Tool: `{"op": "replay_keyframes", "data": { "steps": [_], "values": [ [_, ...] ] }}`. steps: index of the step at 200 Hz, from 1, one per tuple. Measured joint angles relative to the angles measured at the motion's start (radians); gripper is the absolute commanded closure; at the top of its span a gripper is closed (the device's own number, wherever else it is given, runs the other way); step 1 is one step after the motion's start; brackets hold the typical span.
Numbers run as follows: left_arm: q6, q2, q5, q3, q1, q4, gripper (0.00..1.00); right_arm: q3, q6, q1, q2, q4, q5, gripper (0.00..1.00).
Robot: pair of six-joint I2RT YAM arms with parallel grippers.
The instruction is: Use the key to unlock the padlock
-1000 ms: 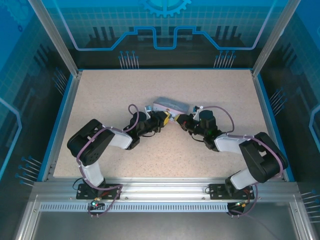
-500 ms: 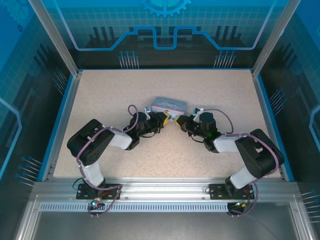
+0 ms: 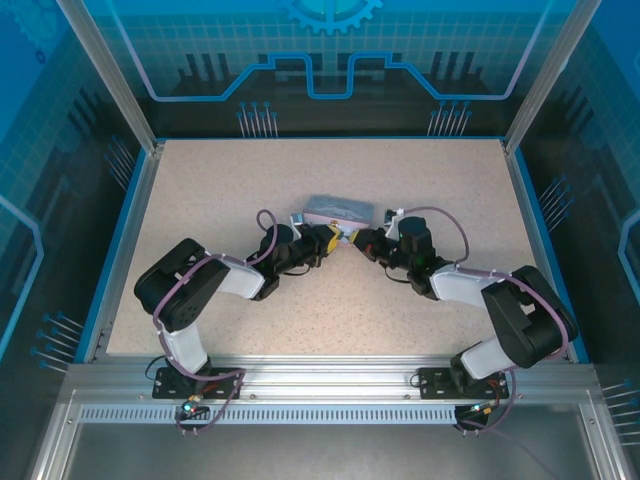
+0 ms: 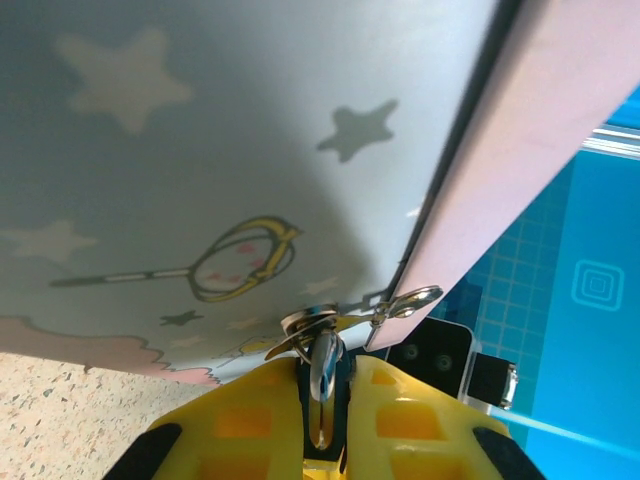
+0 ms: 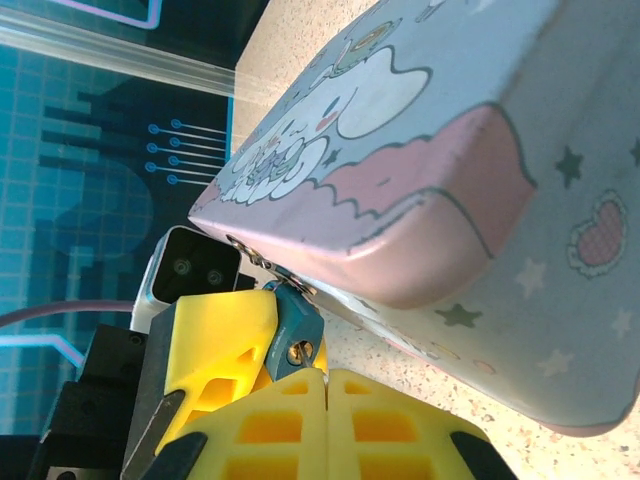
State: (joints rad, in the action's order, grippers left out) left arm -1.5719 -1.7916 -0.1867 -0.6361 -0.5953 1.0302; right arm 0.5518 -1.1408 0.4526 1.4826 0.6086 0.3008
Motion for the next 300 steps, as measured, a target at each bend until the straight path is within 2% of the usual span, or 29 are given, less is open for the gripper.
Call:
{"op": "replay_keyframes", "data": {
  "steps": [29, 56, 99, 124, 207, 300],
  "values": [
    [0.000, 0.000, 0.000, 0.000, 0.000, 0.000, 1.00, 0.013, 0.071, -0.002, -0.004, -0.037, -0.001, 1.00],
    [0.000, 0.000, 0.000, 0.000, 0.000, 0.000, 1.00, 0.013, 0.067, -0.002, -0.002, -0.032, 0.007, 1.00],
    [0.000, 0.000, 0.016, 0.005, 0.007, -0.003, 1.00, -0.009, -0.114, -0.004, 0.082, 0.109, 0.033, 1.00],
    [0.000, 0.000, 0.018, 0.010, 0.007, -0.008, 1.00, -0.016, -0.206, -0.002, 0.092, 0.129, 0.037, 1.00],
    [-0.024, 0.036, -0.024, 0.025, -0.011, 0.024, 1.00, -0.064, -0.282, 0.043, -0.090, 0.005, 0.000, 1.00],
    [-0.027, 0.052, -0.051, 0.058, -0.025, 0.021, 1.00, -0.137, -0.284, 0.037, -0.115, 0.050, -0.005, 1.00]
  ]
}}
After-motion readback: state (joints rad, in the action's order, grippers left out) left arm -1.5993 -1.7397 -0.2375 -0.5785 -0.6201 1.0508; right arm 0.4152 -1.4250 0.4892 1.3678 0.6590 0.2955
